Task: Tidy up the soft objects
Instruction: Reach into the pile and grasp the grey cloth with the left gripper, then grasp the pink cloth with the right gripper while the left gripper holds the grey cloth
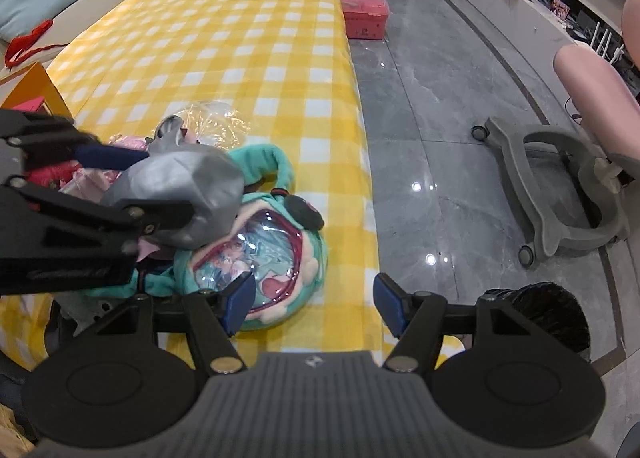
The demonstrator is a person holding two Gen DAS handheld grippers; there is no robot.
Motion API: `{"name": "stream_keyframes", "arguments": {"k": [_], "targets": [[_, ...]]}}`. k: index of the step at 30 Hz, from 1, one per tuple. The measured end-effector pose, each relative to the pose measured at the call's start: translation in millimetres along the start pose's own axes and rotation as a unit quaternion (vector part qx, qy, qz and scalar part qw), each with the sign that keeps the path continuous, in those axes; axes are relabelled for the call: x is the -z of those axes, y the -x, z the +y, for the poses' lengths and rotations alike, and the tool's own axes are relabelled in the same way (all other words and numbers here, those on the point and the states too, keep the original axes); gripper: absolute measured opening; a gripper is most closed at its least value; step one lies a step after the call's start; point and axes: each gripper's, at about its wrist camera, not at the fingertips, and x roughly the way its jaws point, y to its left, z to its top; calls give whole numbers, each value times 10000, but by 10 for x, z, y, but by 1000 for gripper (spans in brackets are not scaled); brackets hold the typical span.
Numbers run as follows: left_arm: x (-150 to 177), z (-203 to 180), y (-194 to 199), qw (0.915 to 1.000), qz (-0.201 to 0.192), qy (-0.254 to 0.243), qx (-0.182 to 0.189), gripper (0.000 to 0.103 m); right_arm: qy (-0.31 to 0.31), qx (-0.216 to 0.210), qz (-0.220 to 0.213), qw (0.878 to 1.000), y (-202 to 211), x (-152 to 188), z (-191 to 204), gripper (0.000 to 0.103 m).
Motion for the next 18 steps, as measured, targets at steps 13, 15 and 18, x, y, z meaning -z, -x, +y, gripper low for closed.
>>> {"name": "stream_keyframes", "arguments": {"k": [13,15,18], "targets": [[-91,281,443,9961,-348,784,-223,1,334,-727,-385,9961,123,-142,181,75],[-122,352,622,9943,-396,899,-423,1,456,-895,-421,9940,142,-191,251,80],[-142,469,859,9907,-440,1070,-716,1,643,-1226,-415,9895,136,-282,359,83]]}}
